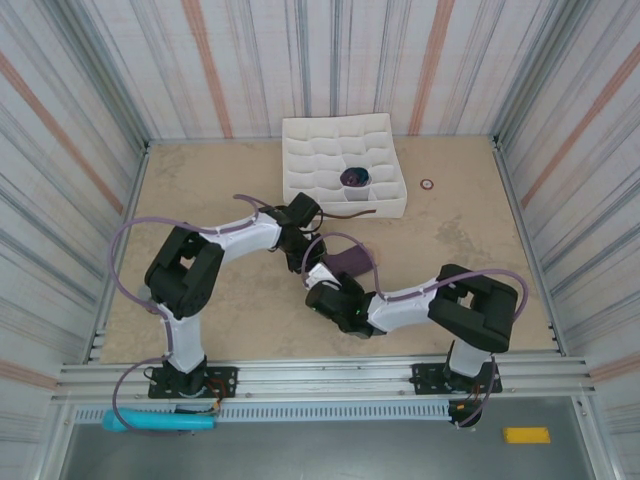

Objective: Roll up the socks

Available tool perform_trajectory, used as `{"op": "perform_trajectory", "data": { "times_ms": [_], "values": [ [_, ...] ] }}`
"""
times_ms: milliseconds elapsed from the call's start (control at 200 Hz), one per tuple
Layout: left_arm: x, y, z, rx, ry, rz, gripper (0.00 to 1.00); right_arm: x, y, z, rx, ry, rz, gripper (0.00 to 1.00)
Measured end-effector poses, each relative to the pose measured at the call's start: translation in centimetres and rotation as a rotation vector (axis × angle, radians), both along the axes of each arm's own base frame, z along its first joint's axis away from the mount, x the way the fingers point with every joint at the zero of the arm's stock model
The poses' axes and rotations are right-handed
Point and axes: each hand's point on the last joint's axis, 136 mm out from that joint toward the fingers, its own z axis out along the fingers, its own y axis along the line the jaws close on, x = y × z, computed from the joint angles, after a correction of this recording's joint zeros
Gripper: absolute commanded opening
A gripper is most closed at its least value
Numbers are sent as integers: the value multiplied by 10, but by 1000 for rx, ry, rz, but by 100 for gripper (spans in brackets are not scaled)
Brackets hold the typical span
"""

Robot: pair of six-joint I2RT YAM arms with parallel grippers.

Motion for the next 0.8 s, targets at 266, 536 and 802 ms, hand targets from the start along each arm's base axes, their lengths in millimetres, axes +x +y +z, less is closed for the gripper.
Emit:
{"op": "perform_trajectory", "data": {
  "times_ms": [266,536,802],
  "values": [
    [2,0,0,-14,8,5,0,9,-2,-5,-34,-30,-48,15],
    [10,-3,1,-52,-14,23,61,16,-8,-5,110,68,-97,0],
    [17,4,11,-83,-93,72,71,23,-16,-5,397,259,-124,0]
  ]
}}
